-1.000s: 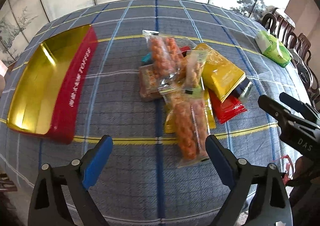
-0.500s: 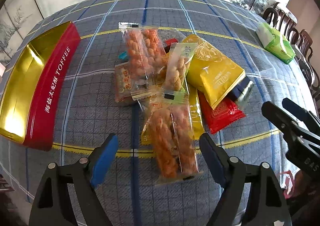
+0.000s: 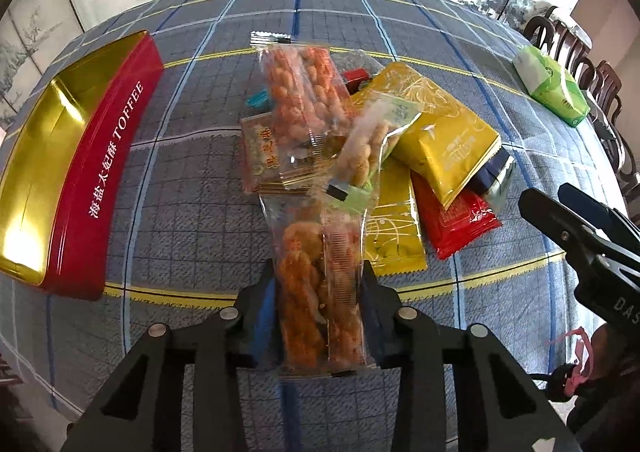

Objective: Organize snacks
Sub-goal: 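Lift the twisted-snack bag with the left gripper while the right gripper grasps the green stick snack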

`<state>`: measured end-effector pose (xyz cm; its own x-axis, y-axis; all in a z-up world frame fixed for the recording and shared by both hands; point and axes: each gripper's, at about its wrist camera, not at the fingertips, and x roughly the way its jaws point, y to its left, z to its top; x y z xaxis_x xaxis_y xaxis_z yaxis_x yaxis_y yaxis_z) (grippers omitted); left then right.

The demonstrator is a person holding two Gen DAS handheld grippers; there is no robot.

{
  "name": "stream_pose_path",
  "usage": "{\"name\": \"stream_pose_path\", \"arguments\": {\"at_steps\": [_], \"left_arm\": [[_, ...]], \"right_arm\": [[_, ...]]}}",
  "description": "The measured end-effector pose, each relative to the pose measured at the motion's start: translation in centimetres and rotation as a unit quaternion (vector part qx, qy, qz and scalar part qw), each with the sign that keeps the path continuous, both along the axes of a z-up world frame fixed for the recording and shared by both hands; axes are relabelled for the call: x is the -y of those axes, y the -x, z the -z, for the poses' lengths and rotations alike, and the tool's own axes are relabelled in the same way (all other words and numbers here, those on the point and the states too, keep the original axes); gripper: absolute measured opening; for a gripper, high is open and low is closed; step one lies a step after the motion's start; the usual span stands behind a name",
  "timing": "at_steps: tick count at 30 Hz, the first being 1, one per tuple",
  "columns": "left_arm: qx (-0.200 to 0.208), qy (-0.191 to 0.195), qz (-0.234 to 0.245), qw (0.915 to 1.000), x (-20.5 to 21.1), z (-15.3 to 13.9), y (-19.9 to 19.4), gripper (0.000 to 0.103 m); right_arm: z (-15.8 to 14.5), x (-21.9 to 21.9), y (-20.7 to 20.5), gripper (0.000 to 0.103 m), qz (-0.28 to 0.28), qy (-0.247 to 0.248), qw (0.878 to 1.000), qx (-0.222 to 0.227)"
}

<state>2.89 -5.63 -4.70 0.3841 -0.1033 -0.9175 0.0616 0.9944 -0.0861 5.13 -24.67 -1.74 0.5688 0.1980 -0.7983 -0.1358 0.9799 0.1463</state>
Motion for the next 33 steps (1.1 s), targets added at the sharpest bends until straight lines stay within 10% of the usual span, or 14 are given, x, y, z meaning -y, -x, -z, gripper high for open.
{"name": "stream_pose_path", "arguments": {"at_steps": [29, 33], "left_arm": [[0.016, -0.015, 0.026, 0.9994, -5.5, -1.6, 5.0, 0.033], [0.029, -0.014, 0.019, 0.9993, -6.5, -2.3, 5.3, 0.033]], "right_arm": [[-1.7, -10.3, 2.1, 0.087, -0.142, 0.05, 0.989, 0.015], [-1.2, -11.7, 2.0, 0.065, -0.183, 0.052, 0.982, -0.001]]}}
